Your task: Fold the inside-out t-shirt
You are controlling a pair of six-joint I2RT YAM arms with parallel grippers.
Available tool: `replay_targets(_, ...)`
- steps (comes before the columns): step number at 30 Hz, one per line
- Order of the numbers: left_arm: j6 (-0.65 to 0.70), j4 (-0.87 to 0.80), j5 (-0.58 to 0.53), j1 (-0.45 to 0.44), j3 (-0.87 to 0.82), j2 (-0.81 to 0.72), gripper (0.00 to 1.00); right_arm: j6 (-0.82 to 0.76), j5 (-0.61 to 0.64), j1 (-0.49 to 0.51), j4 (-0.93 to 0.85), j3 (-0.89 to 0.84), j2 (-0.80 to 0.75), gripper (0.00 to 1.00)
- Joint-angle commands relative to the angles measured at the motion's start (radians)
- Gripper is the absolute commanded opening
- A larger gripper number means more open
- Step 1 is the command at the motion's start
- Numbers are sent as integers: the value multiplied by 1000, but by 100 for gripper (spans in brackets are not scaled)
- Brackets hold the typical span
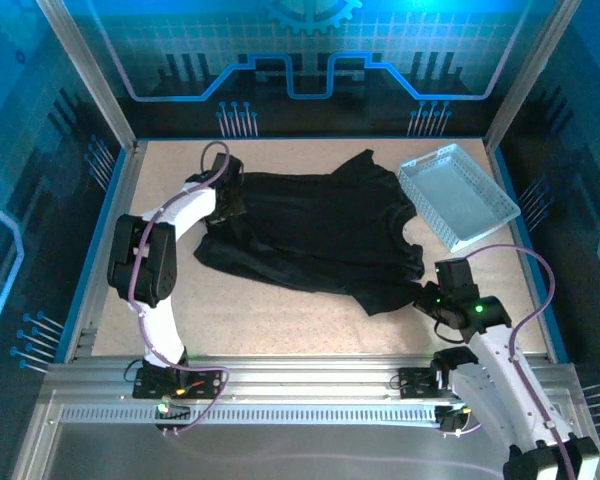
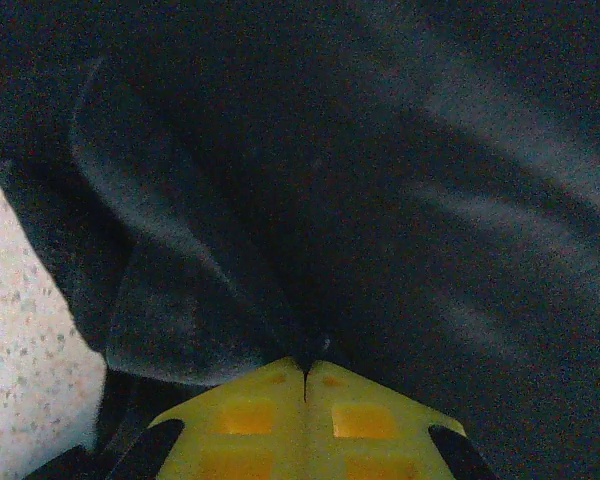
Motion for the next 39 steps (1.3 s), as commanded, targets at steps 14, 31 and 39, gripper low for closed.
replay_targets(14,114,-255,-13,25,538,273,11,-72,-17,-91,50,37,51,0)
replay_targets(31,68,-166,76,98,126,-14,64,-79,-52,-106,101,18,85,0)
replay_targets(39,136,-41,246,120,136,70,64,-79,-70,-107,110,8,81,0)
